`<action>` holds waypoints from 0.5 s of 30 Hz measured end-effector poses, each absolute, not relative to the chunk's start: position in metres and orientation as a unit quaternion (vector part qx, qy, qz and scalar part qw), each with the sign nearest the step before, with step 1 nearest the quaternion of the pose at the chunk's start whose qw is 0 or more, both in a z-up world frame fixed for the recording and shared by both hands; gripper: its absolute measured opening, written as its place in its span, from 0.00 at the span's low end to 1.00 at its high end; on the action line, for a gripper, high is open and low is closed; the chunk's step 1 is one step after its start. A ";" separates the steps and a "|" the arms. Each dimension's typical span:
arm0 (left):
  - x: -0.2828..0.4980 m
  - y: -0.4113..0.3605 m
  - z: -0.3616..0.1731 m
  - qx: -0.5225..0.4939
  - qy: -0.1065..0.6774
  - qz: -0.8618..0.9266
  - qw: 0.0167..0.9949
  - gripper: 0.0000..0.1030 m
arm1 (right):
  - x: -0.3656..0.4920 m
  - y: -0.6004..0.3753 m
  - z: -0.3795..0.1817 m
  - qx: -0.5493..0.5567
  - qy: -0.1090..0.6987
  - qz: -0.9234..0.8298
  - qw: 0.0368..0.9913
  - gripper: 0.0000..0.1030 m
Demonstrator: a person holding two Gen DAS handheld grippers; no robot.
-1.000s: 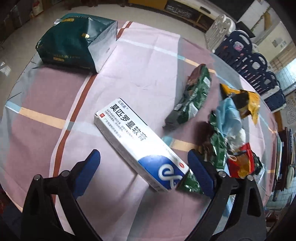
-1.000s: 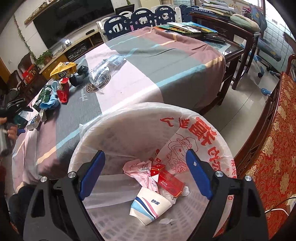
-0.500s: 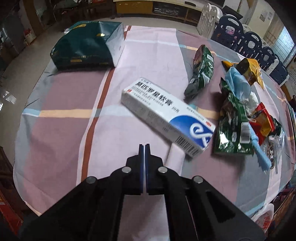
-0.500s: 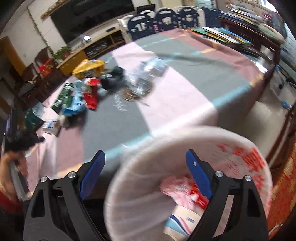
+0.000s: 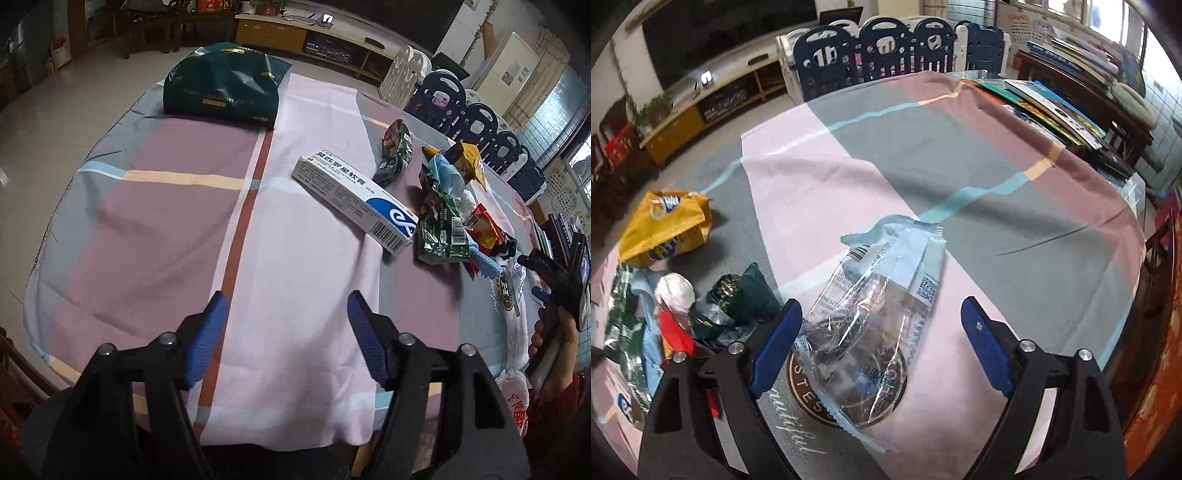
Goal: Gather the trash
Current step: 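Grasp the clear plastic bag with the right tool while the left tool reaches the ointment box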
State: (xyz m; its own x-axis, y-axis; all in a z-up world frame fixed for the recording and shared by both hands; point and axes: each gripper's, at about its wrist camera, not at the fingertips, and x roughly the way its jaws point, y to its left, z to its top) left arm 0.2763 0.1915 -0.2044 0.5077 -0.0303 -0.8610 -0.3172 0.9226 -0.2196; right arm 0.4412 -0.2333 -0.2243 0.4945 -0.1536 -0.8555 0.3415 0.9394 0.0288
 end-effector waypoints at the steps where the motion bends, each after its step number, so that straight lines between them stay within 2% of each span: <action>1: 0.283 0.192 -0.205 -0.180 0.488 0.083 0.850 0.75 | 0.440 -0.229 -0.226 0.096 0.481 -0.128 0.862 0.52; 3: 0.299 0.190 -0.204 -0.182 0.485 0.076 0.852 0.78 | 0.431 -0.219 -0.226 0.097 0.479 -0.093 0.867 0.41; 4: 0.310 0.188 -0.204 -0.183 0.486 0.074 0.852 0.80 | 0.426 -0.212 -0.225 0.087 0.478 -0.077 0.871 0.22; 5: 0.321 0.185 -0.205 -0.184 0.490 0.074 0.849 0.80 | 0.421 -0.207 -0.227 0.082 0.482 -0.062 0.870 0.20; 11: 0.400 0.162 -0.208 -0.215 0.532 0.108 0.812 0.84 | 0.361 -0.167 -0.224 0.058 0.478 0.026 0.876 0.17; 15: 0.449 0.140 -0.218 -0.145 0.568 0.178 0.790 0.88 | 0.318 -0.166 -0.219 0.095 0.475 0.048 0.873 0.17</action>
